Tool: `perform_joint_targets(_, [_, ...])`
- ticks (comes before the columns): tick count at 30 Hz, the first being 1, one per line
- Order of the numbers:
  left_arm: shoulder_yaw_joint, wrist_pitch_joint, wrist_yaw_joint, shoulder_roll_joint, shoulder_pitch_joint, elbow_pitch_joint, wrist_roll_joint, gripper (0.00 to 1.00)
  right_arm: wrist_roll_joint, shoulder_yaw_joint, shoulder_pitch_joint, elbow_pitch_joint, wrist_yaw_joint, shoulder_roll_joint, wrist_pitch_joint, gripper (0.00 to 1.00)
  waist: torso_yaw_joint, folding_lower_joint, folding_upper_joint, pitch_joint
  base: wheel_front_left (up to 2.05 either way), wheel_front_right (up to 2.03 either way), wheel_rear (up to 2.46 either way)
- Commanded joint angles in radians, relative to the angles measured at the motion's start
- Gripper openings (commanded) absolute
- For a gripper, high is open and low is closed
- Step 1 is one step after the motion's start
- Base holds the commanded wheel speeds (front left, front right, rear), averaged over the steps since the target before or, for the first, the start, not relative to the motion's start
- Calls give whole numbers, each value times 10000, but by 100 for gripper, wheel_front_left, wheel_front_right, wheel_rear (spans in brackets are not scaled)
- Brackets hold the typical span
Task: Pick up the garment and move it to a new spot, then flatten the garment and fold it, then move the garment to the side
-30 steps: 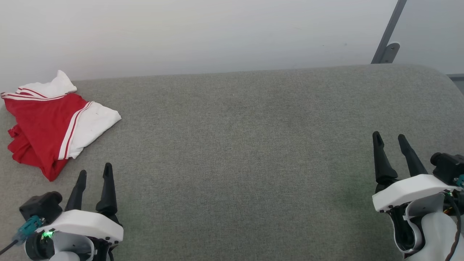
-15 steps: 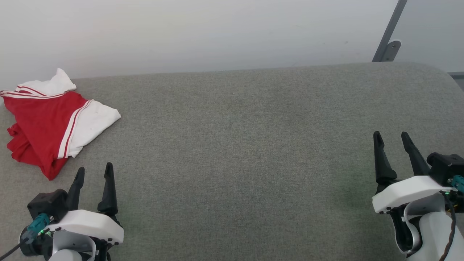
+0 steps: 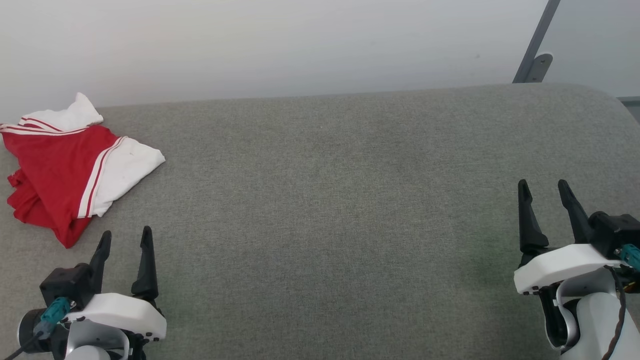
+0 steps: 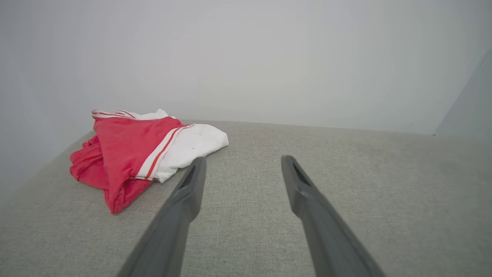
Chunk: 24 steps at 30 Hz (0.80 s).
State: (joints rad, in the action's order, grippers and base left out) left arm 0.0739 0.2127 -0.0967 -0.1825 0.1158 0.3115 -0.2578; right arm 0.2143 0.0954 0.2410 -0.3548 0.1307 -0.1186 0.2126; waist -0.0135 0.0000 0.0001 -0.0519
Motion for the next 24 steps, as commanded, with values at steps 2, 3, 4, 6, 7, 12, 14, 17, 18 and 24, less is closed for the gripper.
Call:
perform_joint_targets(2, [93, 120, -75, -19, 105, 29, 335, 100, -168, 57, 115, 87, 0, 59, 131, 100, -4, 0, -1, -44, 0, 0, 0])
perform_joint_targets(3, [138, 148, -70, 8, 131, 32, 373, 100, -206, 88, 141, 97, 0, 73, 150, 100, -4, 0, -1, -56, 0, 0, 0])
perform_joint_targets(4, [180, 172, -95, 29, 153, 39, 425, 100, -259, 110, 166, 108, 0, 76, 181, 100, 1, 0, -1, -70, 0, 0, 0])
perform_joint_targets(6, [210, 208, -130, 27, 180, 60, 598, 100, -304, 177, 225, 130, 0, 124, 217, 100, 16, 0, -1, -91, 0, 0, 0])
perform_joint_targets(7, [229, 220, -149, 41, 182, 81, 678, 100, -369, 193, 239, 132, 0, 132, 225, 100, 27, 0, -1, -100, 0, 0, 0])
perform_joint_targets(12, [272, 317, -216, 131, 245, 152, 967, 100, -694, 311, 266, 81, 0, 164, 323, 100, 226, 0, -1, -128, 0, 0, 0])
perform_joint_targets(14, [310, 371, -245, 220, 245, 172, 1060, 100, -773, 291, 285, 56, 0, 194, 370, 100, 375, 0, -1, -136, 0, 0, 0])
perform_joint_targets(17, [360, 415, -245, 364, 215, 209, 1272, 100, -902, 170, 294, -39, 0, 225, 414, 100, 724, 0, -1, -153, 0, 0, 0])
perform_joint_targets(18, [387, 439, -243, 403, 196, 218, 1353, 100, -945, 106, 290, -68, 0, 211, 438, 100, 874, 0, -1, -159, 0, 0, 0])
perform_joint_targets(24, [660, 522, -185, 671, -67, 170, 1655, 100, -1150, -387, 386, -247, 0, 216, 532, 100, 1714, 0, -1, -201, 0, 0, 0])
